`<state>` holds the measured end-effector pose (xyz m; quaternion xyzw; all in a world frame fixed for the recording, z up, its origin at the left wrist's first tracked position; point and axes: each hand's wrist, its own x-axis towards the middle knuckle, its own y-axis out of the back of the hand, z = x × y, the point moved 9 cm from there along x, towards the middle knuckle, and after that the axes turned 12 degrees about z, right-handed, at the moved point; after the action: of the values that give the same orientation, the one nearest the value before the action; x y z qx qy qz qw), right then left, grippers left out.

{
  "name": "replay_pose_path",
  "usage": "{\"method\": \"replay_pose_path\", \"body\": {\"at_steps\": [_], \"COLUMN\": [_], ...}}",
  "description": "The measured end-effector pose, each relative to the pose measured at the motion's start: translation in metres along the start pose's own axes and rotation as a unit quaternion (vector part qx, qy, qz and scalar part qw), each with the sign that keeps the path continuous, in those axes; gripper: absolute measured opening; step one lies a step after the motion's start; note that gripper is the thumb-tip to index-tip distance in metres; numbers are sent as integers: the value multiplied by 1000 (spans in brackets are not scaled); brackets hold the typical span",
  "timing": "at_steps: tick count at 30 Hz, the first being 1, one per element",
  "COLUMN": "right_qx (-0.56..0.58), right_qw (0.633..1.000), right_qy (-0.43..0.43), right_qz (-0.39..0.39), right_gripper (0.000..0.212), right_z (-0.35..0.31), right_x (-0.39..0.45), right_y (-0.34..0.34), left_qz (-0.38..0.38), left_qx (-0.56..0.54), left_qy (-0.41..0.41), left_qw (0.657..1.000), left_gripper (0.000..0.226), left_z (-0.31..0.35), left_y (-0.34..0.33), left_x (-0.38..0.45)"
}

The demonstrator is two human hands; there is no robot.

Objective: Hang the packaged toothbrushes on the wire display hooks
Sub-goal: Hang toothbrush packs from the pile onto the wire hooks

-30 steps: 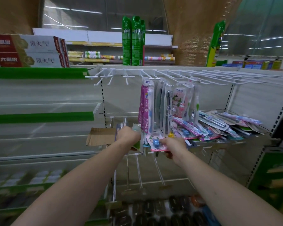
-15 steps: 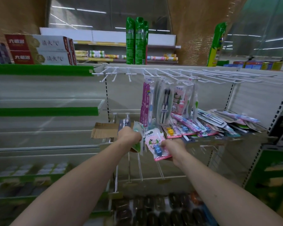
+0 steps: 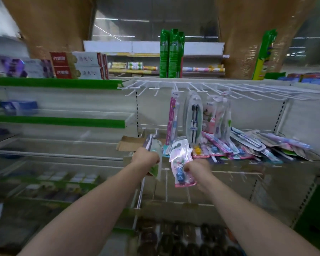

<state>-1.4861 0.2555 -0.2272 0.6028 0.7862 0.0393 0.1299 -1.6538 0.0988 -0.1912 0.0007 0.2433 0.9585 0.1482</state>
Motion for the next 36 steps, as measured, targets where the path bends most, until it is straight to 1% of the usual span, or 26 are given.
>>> {"method": "replay_pose_path", "body": {"at_steps": [5, 10, 12, 14, 18, 21, 23, 26, 29, 32, 36], "right_qx": [10, 22, 16, 14, -1, 6, 15, 24, 37, 54, 50], "right_qw": [999, 998, 998, 997, 996, 996, 997, 997, 996, 994, 992], "right_qy": [12, 38, 44, 48, 59, 72, 70, 73, 75, 79, 79], "right_qz": [-28, -39, -53, -58, -59, -44, -34, -16, 9, 47, 82], "right_gripper": [16, 14, 15, 16, 14, 18, 19, 19, 19, 20, 19], "right_z": [-2, -13, -16, -18, -26, -37, -43, -51, -53, -57, -58], "right_x": [-14, -25, -30, -34, -35, -29, -29, -31, -25, -19, -12], "right_y": [-4, -14, -20, -24, -32, -40, -45, -51, -54, -44, -18], "left_qz": [31, 75, 92, 96, 81, 53, 36, 29, -5, -16, -62], "left_qx": [12, -7, -12, -24, -59, -75, -74, -70, -56, -42, -35], "left_qy": [-21, -41, -44, -39, -47, -49, -50, -61, -71, -96, -113], "left_qw": [999, 996, 995, 994, 994, 995, 995, 995, 996, 994, 991], "left_gripper": [31, 18, 23, 23, 18, 19, 16, 22, 23, 27, 24], "left_z": [-2, -2, -5, -7, -7, -5, -4, 1, 7, 19, 34], "left_y": [21, 47, 56, 62, 67, 66, 66, 69, 63, 55, 28], "left_x": [-12, -14, -10, -6, 8, 22, 32, 48, 58, 64, 57]}}
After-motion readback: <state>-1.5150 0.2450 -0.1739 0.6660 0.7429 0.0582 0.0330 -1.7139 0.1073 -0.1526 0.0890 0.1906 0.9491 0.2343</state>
